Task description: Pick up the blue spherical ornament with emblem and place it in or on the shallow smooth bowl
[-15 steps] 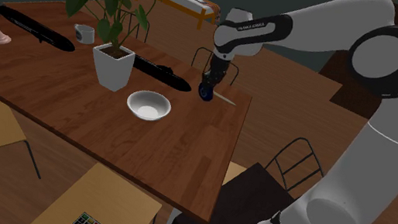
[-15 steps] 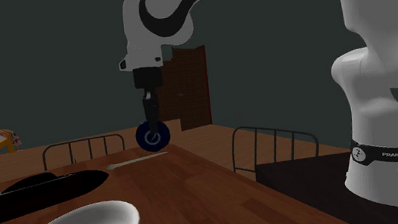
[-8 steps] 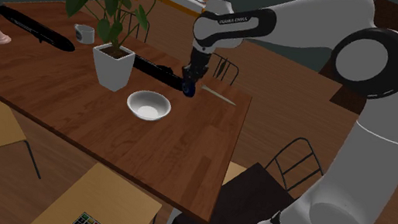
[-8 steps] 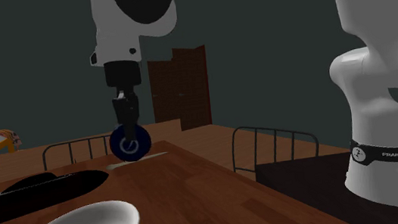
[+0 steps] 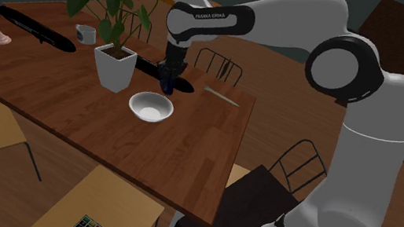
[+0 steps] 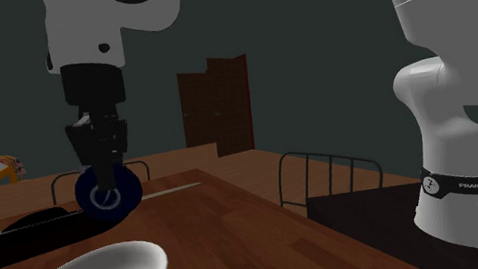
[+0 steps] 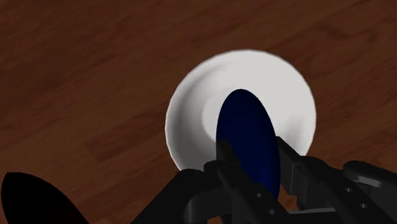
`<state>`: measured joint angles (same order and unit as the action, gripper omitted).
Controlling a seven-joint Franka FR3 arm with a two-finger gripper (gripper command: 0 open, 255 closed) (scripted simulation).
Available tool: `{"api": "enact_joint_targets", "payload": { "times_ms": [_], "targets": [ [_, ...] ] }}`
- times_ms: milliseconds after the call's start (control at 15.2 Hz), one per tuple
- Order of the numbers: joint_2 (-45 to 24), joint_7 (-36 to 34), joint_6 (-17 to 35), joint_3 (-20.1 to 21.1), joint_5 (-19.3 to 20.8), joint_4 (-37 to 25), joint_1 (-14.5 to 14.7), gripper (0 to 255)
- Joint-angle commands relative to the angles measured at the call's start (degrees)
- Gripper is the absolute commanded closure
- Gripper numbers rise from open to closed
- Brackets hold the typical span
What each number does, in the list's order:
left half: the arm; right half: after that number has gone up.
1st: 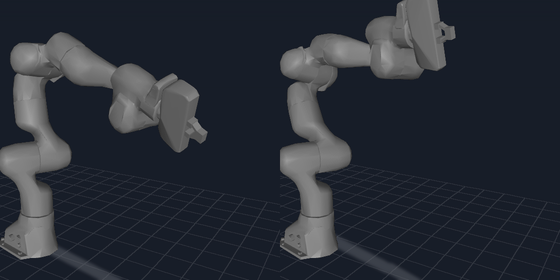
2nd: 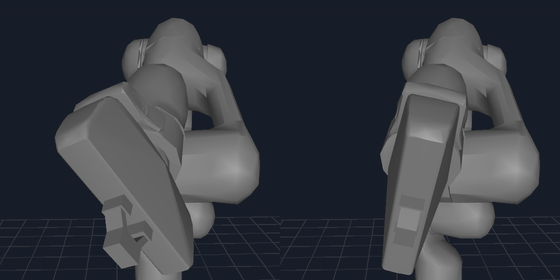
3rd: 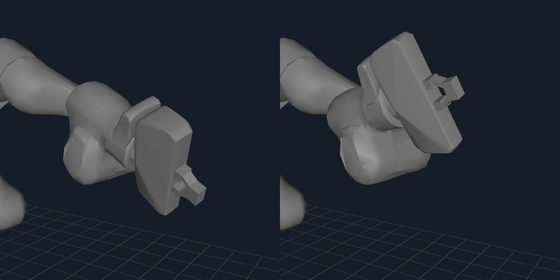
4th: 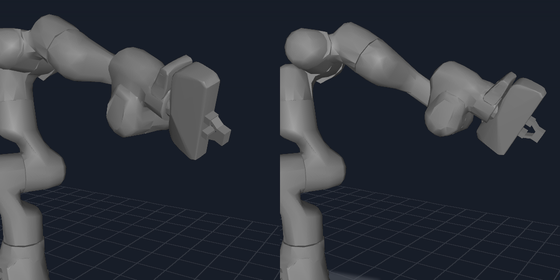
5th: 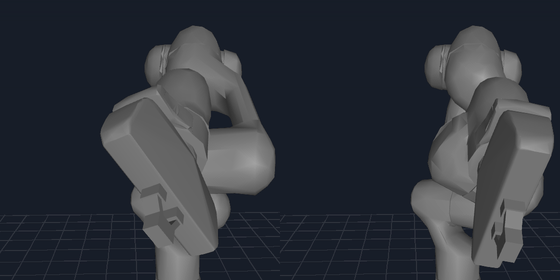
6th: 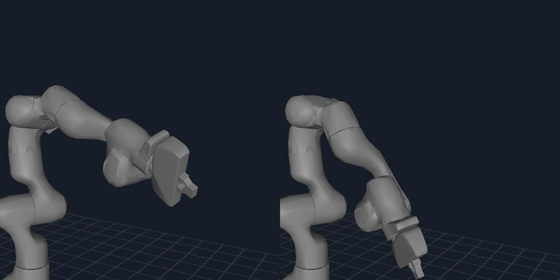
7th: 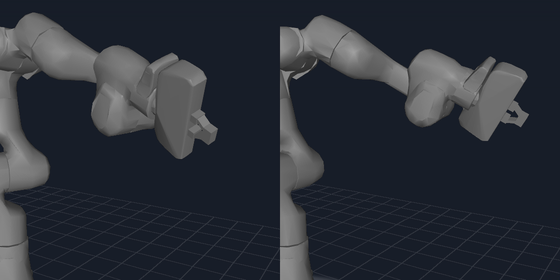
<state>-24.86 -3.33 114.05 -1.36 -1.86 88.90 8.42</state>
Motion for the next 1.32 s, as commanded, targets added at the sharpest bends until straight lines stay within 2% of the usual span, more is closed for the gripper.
{"api": "enact_joint_targets", "payload": {
  "times_ms": [0,66,1122,1254],
  "targets": [
    [-2.5,-1.8,-1.9,0.4,0.2,-4.5,1.2,255],
    [-4.4,-2.9,-3.0,0.7,0.3,-7.5,2.0,255],
    [-8.6,-2.7,7.2,0.8,0.2,-1.4,2.0,255],
    [-8.6,-2.7,7.2,0.8,0.2,-1.4,2.0,255]
  ]
}}
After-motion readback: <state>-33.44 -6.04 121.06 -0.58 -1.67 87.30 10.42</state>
